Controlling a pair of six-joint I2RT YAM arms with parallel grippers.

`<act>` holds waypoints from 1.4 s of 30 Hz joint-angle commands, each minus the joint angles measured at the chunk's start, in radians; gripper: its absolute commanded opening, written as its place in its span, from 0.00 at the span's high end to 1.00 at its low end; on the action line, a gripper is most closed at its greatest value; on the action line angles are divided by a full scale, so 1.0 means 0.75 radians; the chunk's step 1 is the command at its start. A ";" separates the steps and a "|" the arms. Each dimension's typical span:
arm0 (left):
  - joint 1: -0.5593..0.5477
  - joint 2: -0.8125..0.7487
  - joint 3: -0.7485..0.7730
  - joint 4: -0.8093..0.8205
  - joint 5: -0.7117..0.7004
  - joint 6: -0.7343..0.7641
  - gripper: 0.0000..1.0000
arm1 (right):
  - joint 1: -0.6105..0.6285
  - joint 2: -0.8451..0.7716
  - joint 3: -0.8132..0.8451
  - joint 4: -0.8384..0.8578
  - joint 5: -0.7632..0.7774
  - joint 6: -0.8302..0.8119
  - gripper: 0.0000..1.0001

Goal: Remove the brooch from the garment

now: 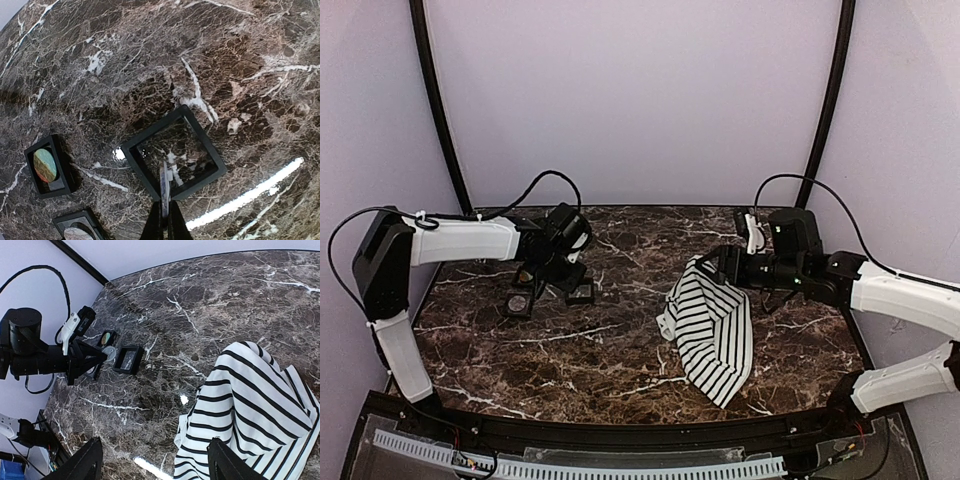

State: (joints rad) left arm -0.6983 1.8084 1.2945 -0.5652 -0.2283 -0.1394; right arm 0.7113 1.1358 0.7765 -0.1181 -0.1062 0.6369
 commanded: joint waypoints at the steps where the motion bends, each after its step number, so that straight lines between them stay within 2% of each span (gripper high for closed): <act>1: 0.007 0.050 0.071 -0.069 -0.089 0.036 0.99 | -0.026 -0.023 -0.009 -0.027 0.032 -0.009 0.27; 16: 0.008 0.157 0.111 -0.094 -0.130 0.033 0.99 | -0.092 -0.065 -0.088 0.030 -0.076 0.009 0.27; 29: 0.009 0.218 0.129 -0.103 -0.155 0.047 0.95 | -0.102 -0.098 -0.121 0.037 -0.087 0.026 0.28; 42: 0.009 0.221 0.158 -0.101 -0.045 0.015 0.78 | -0.104 -0.095 -0.139 0.056 -0.101 0.040 0.28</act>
State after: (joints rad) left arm -0.6983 1.9682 1.3769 -0.6228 -0.3065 -0.1139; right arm 0.6403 1.0721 0.6823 -0.1055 -0.1658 0.6601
